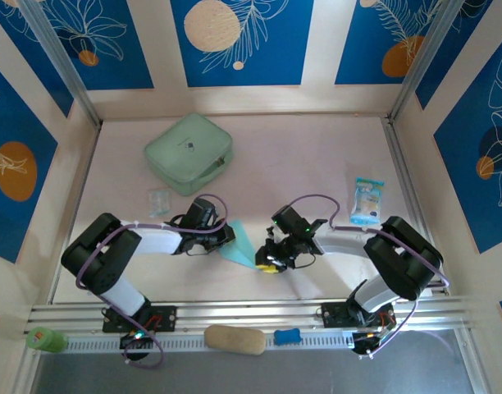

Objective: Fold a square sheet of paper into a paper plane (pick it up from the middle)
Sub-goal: Perform the fourth fold on the wing at the bottom-center of the table.

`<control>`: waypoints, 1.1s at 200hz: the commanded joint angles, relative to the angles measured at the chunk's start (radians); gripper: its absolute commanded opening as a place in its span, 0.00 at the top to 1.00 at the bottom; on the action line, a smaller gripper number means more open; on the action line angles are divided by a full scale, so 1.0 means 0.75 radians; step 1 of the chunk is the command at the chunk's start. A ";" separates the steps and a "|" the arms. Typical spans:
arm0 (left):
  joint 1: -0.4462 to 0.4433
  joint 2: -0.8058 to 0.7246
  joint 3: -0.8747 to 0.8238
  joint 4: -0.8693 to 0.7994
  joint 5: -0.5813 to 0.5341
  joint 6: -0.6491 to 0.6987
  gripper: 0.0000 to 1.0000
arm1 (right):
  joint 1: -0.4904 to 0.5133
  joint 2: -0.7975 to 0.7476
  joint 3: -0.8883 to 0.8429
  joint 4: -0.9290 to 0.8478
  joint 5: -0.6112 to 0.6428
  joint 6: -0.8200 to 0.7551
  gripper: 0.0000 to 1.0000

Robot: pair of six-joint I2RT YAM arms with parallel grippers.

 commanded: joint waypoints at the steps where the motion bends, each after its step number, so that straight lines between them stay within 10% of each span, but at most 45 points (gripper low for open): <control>1: 0.022 -0.010 -0.029 -0.083 -0.026 -0.010 0.97 | 0.005 -0.071 -0.025 -0.079 -0.014 -0.013 0.70; 220: 0.031 -0.032 -0.021 -0.089 -0.018 -0.014 0.97 | -0.012 0.060 0.036 -0.040 0.010 0.041 0.77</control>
